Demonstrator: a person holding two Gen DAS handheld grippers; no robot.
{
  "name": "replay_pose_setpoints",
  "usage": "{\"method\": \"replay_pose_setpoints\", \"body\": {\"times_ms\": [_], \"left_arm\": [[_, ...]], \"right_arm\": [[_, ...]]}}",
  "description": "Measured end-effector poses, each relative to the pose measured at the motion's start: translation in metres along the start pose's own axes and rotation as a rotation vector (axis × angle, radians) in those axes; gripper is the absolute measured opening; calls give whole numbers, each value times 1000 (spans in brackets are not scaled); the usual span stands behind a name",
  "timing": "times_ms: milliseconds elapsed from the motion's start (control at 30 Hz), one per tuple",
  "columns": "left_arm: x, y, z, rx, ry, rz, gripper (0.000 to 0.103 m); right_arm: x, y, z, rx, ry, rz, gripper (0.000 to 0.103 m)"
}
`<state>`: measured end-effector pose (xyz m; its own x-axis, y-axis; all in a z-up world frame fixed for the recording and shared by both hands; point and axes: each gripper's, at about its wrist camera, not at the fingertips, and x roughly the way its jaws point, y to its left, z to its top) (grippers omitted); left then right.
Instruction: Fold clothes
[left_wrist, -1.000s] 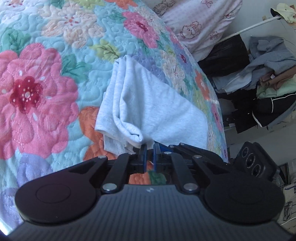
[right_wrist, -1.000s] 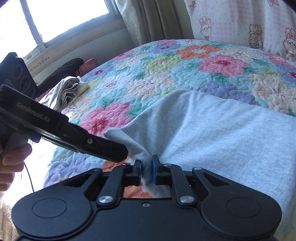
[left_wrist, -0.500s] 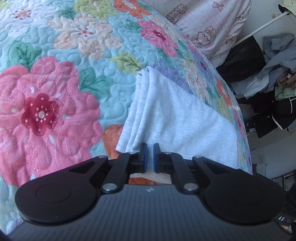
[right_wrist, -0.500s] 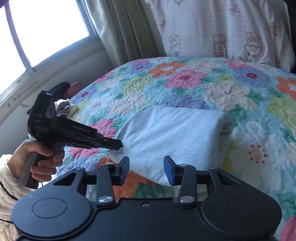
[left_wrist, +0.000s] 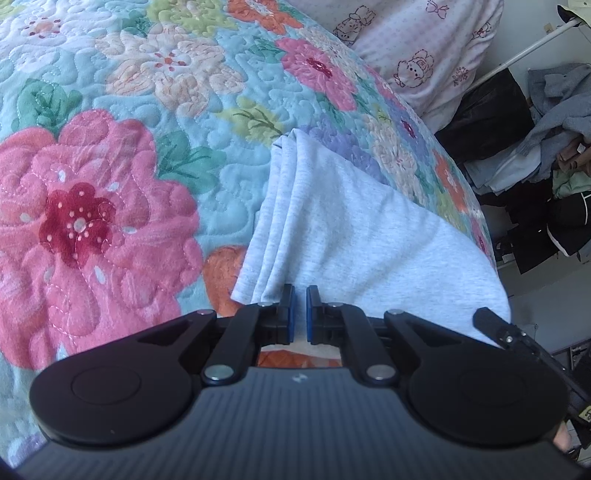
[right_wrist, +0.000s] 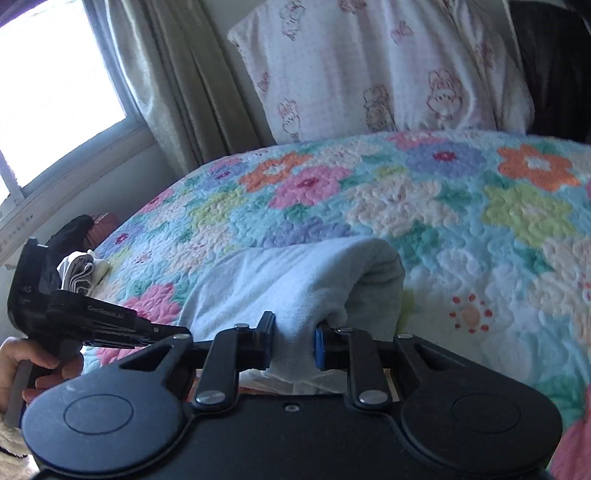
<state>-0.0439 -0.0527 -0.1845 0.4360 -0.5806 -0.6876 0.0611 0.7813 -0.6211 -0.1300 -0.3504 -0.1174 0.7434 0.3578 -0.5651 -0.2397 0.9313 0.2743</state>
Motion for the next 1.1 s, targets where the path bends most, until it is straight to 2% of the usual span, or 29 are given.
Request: {"method": "replay_pose_setpoints", "body": {"times_ms": [67,133,233,333,400,467,600,633,700,767,900,1000,1100], "left_arm": [[1,-3,-1,8,13,-2,5],[5,-6,-3,6,21,2,5],[9,-13,-7,44,8,54,4],[7,-21,-10,100,-3,86,4],[6,-24,-10,119,-8,99,4],[6,-23,-10,116,-8,100,4],[6,-19,-9,92,0,89,4],[6,-18,-10,87,1,85,4],[6,-16,-10,74,2,78,4],[6,-15,-9,66,7,73,4],[6,-15,-9,67,8,72,4],[6,-14,-9,62,8,65,4],[7,-13,-7,53,14,59,4]], "right_arm": [[-1,-3,-5,-42,51,-51,21],[12,-25,-22,-2,108,-110,21],[19,-46,-35,106,114,-87,22],[10,-24,-24,-18,112,-156,27],[0,-12,-13,-45,78,-188,27],[-10,2,-1,-85,8,-201,27],[-7,26,18,-221,-85,-302,27],[-8,28,24,-224,-102,-318,27],[-7,28,34,-201,-118,-295,31],[8,23,43,-191,-66,-241,32],[49,12,39,-183,39,-267,31],[57,0,32,-133,58,-253,31],[64,-7,21,-155,102,-267,31]]}}
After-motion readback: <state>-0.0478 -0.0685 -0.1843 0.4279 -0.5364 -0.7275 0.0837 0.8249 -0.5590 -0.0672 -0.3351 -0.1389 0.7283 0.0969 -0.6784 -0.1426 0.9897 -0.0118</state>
